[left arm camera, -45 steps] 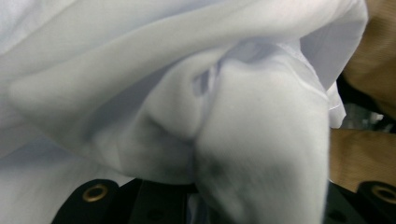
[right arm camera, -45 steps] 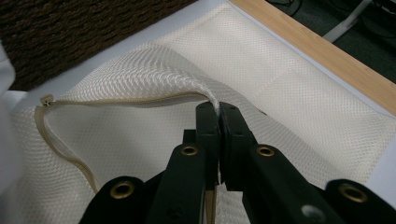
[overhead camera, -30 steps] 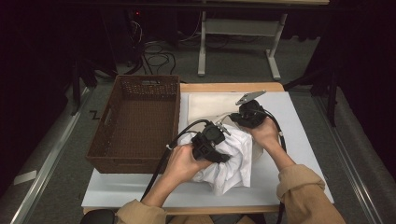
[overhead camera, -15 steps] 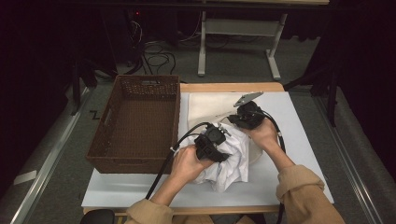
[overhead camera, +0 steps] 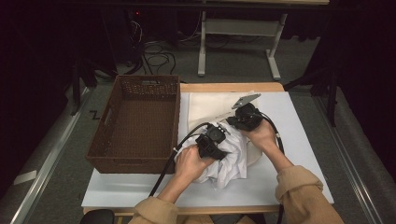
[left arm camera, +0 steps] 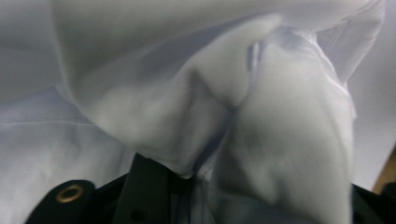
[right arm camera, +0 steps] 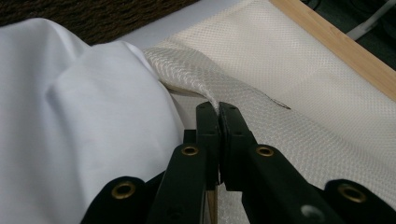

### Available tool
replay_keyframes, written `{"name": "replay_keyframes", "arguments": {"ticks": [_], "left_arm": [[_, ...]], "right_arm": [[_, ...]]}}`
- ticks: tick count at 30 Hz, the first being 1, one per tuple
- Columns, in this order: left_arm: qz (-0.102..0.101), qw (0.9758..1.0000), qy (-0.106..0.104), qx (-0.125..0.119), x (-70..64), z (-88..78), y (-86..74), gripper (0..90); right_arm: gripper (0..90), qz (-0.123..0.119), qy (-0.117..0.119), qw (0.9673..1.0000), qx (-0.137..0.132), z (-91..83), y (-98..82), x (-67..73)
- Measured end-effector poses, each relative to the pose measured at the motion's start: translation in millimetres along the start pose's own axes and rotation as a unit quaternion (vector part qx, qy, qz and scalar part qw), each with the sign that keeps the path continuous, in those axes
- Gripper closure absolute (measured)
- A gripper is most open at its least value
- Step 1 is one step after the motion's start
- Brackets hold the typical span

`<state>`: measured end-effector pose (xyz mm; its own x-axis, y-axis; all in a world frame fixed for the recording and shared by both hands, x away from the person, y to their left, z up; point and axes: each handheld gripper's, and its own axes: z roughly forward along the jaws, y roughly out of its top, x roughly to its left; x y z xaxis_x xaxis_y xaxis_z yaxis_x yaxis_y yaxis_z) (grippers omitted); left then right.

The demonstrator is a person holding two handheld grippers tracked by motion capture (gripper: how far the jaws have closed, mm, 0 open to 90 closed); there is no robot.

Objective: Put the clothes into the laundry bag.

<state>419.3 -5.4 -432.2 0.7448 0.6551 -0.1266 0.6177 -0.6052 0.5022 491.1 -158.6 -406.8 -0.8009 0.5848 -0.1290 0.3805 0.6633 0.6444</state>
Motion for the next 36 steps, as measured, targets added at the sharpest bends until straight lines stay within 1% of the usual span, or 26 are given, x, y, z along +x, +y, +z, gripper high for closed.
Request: {"name": "replay_keyframes", "arguments": {"ticks": [2,3,4,6,8,11,14,16,17,18,20,22,23,24,26,27,29,31,32,34,36], "left_arm": [[-0.014,0.9999,-0.005,0.004,6.2,6.0,1.5,67.5],[-0.018,0.9998,-0.003,0.007,8.6,8.3,2.2,67.9],[-0.026,0.9996,-0.002,0.007,10.0,11.9,2.6,68.0],[-0.034,0.9994,0.005,0.005,12.8,16.8,3.7,67.8],[-0.044,0.999,0.011,0.002,16.8,20.8,4.9,66.5],[-0.058,0.9982,0.01,0.0,21.0,24.4,6.5,62.9],[-0.05,0.9987,0.006,-0.002,18.8,20.6,5.9,55.9],[-0.046,0.9989,0.005,-0.001,16.5,14.8,5.1,51.4],[-0.041,0.9991,0.006,-0.004,15.0,11.7,4.7,50.2],[-0.035,0.9994,0.004,-0.003,13.5,7.9,4.3,49.2],[-0.032,0.9995,0.002,0.004,11.7,4.9,4.4,46.4],[-0.028,0.9996,0.007,0.007,9.2,1.5,4.8,41.3],[-0.026,0.9996,0.011,0.006,8.0,-0.3,4.9,37.6],[-0.025,0.9996,0.01,0.006,7.1,-1.9,5.0,34.3],[-0.023,0.9996,0.018,0.003,5.2,-6.1,4.8,28.9],[-0.021,0.9997,0.015,0.002,4.9,-8.1,4.6,28.3],[-0.015,0.9998,0.01,-0.006,4.1,-14.2,3.3,28.2],[-0.009,0.9997,0.015,-0.018,2.2,-22.3,0.9,27.8],[-0.007,0.9994,0.019,-0.028,0.6,-27.9,-0.9,29.1],[-0.001,0.9989,0.024,-0.04,-1.6,-35.3,-3.3,33.2],[0.006,0.9981,0.03,-0.054,-4.3,-40.9,-5.0,39.6]], "right_arm": [[88.6,0.0,0.0,1.0,0.002,0.1,-0.2,1.0],[88.7,-0.004,0.0,1.0,0.001,0.3,-0.3,1.0],[88.8,-0.002,0.0,1.0,0.002,0.3,-0.3,1.5],[88.8,-0.002,0.001,1.0,0.004,0.3,-0.8,2.4],[89.0,0.0,0.003,1.0,0.005,1.3,-1.8,3.3],[89.0,-0.001,0.005,1.0,0.006,2.0,-2.8,3.7],[88.9,0.0,0.004,1.0,0.003,2.8,-4.1,2.7],[88.9,0.0,0.002,1.0,0.001,3.0,-4.6,2.0],[88.9,0.0,0.002,1.0,0.001,2.9,-4.5,1.8],[88.9,0.0,0.001,1.0,0.001,3.0,-4.4,1.7],[88.9,0.001,0.0,1.0,0.001,3.2,-4.1,1.8],[88.8,0.002,-0.001,1.0,0.002,3.6,-4.1,2.2],[88.8,-0.001,-0.001,1.0,0.003,3.6,-3.9,2.0],[88.8,0.001,-0.002,1.0,0.004,3.6,-3.8,2.3],[88.8,-0.002,-0.004,1.0,0.002,4.3,-3.8,1.9],[88.8,0.002,-0.004,1.0,0.003,4.5,-3.6,2.4],[88.8,0.001,-0.003,1.0,0.003,4.6,-3.7,2.1],[88.8,0.003,-0.003,1.0,0.005,3.9,-4.0,1.7],[88.8,0.002,-0.004,1.0,0.004,4.0,-4.2,1.6],[88.8,0.0,-0.005,1.0,0.003,4.1,-4.0,1.4],[88.8,0.005,-0.006,1.0,0.001,4.5,-3.3,2.8]]}}
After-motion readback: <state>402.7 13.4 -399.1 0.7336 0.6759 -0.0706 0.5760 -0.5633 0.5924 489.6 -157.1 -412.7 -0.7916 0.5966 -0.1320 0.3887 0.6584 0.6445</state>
